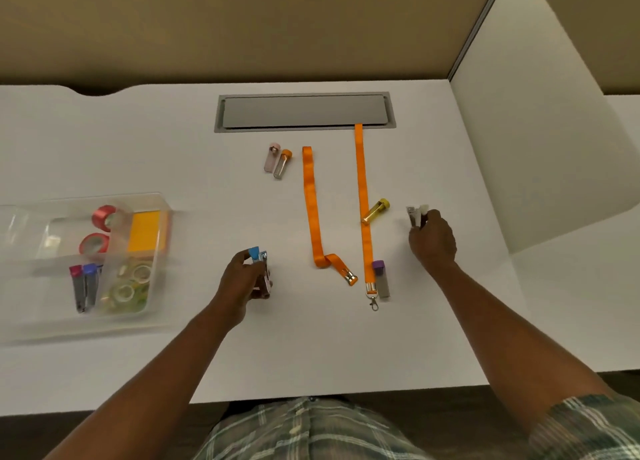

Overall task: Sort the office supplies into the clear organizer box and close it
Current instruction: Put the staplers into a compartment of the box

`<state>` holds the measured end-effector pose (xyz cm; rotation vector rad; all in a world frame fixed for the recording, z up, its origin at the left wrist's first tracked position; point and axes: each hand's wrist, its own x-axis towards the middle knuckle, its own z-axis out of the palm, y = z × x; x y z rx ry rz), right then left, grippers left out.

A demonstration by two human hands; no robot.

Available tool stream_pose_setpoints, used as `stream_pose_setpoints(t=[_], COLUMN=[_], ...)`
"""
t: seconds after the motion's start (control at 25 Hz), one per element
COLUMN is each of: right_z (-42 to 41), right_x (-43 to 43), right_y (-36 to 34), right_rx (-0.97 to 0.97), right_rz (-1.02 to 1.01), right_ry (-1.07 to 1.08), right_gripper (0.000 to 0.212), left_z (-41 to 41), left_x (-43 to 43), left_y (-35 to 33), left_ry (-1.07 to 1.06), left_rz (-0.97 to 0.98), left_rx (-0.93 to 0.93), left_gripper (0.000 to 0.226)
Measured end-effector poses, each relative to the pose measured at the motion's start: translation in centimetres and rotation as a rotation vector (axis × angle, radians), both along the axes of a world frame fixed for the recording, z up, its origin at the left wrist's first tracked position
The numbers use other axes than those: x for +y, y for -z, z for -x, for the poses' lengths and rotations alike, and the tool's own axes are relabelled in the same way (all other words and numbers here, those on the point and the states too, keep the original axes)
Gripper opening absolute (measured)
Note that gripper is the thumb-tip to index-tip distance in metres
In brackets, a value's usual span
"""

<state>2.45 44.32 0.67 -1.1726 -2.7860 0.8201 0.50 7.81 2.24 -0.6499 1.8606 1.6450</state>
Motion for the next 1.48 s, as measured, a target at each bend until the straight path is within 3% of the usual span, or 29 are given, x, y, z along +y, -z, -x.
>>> stream_pose_setpoints(t=[0.12, 0.32, 0.48, 0.72, 0.92, 1.08, 1.28, 1.48], right_z=[0.4, 1.7, 2.5, 4.4, 6.3, 7.2, 7.7, 7.6], right_x=[-3.5, -12.5, -21.6, -35.1, -44.4, -50.6, -55.7, -57.6], right_y=[-2.2, -5.7, -7.1, -7.5, -7.7, -6.9, -5.4, -4.2], right_rx=[0.166, 0.286, 0.231, 0.088, -0.067, -0.146, -0.08, -0.033], right_rz=[0.177, 0.719, 1.089, 1.267, 1.208, 0.945, 0.517, 0.333], right_ry=[0.009, 0.102, 0.079, -0.11, -0.278, -0.468, -0.689, -0.763], right_gripper=[0.028, 0.027, 0.027, 0.024, 0.022, 0.024, 0.042, 0.018], left_z=[0.3, 0.7, 1.3, 2.3, 2.8, 3.5, 3.9, 4.6], left_x=[-2.1, -5.8, -10.2, -18.9, -25.8, -29.8, -31.3, -31.5], left_y=[-1.2, -3.8, -5.4, -6.2, -5.2, -3.8, -3.3, -2.3], left_ry=[-0.084, -0.222, -0.251, -0.284, -0.392, -0.388, -0.179, 0.028], left_rz=[-0.109, -0.262, -0.305, -0.319, -0.154, 0.064, 0.45, 0.673], left_rx=[-0.025, -0.024, -0.005, 0.013, 0.077, 0.1, 0.273, 0.37], left_gripper=[0.036, 0.036, 0.034, 0.035, 0.034, 0.035, 0.04, 0.038])
